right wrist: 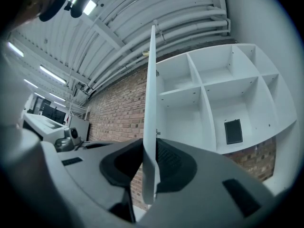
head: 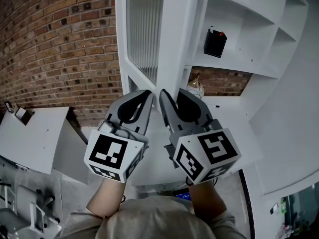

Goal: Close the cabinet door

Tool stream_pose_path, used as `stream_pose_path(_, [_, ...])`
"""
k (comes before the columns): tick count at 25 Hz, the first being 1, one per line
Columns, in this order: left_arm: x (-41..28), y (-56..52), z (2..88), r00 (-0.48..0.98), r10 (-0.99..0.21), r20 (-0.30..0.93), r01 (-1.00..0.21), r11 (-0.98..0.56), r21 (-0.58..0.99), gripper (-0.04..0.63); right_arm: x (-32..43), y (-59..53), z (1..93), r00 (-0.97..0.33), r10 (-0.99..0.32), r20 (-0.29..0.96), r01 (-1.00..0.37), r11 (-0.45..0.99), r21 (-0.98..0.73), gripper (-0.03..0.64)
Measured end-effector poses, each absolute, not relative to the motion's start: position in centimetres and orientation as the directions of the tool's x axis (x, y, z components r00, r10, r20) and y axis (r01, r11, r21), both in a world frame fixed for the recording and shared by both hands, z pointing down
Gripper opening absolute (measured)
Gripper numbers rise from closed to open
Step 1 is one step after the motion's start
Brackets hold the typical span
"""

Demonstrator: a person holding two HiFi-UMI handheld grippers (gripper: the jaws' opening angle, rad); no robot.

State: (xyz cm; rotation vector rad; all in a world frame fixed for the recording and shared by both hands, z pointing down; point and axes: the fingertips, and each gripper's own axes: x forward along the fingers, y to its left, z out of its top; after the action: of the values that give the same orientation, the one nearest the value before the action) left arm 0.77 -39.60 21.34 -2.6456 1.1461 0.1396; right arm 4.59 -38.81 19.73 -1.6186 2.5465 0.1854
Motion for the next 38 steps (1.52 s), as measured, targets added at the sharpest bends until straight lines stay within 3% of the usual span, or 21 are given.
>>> stream_pose_path(38, [12.2, -48.4, 22.2, 0.472, -0.867, -0.158, -0.878, -0.446, -0.174, 0.008, 15.8, -49.4, 19.6, -0.781, -0.611, -0.129, -0.618, 0.785, 0.025, 0.084])
